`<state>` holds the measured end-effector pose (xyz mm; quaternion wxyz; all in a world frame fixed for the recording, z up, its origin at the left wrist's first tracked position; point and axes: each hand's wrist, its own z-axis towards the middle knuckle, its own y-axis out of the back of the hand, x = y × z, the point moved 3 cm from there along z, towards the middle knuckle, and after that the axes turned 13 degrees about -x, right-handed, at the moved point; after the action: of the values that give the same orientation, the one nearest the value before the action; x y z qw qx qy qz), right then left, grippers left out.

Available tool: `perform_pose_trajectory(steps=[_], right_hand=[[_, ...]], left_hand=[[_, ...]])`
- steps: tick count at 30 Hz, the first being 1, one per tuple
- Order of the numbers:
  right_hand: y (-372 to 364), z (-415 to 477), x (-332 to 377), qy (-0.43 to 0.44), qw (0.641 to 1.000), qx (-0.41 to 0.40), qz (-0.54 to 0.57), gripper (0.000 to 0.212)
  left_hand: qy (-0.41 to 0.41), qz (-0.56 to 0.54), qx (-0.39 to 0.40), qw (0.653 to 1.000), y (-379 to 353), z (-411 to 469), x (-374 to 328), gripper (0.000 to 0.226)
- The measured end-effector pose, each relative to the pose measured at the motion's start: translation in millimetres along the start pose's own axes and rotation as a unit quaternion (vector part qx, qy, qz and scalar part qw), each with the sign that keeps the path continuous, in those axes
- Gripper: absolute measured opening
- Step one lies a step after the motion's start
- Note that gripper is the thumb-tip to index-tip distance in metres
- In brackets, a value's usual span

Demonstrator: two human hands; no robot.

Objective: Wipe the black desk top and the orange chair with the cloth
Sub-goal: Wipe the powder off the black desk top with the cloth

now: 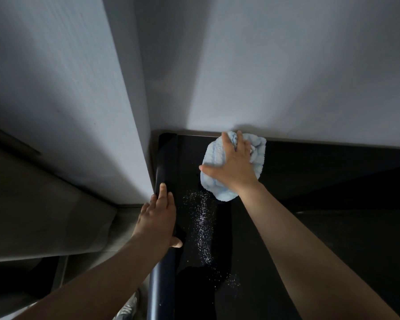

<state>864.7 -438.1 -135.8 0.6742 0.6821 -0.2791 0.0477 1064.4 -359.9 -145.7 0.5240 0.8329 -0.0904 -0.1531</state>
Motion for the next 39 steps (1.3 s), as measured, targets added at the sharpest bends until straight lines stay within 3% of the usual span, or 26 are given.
perform_pose_trajectory(steps=[7,12,25,39], right_hand=[[-9.2,16.4,-1.5,0.014,0.996,-0.063,-0.062,0.071],[-5.7,19.1,-6.4,0.076,0.99,-0.079,-0.084,0.051],[-1.3,-9.8,-16.2,0.097,0.991,-0.018,-0.092,0.055],[-2.9,-78.3,-23.3,0.105,0.984,-0.13,-0.057,0.055]], left_hand=[[-0.004,0.01,-0.004,1.0,-0.8,-1.2,-0.7,0.123],[0.0,0.003,0.003,1.0,-0.8,-0.2,-1.0,0.125],[0.001,-0.012,0.005,1.0,1.5,-2.1,-1.3,0.123],[-0.023,0.001,-0.015,1.0,4.0,-5.4,0.3,0.123]])
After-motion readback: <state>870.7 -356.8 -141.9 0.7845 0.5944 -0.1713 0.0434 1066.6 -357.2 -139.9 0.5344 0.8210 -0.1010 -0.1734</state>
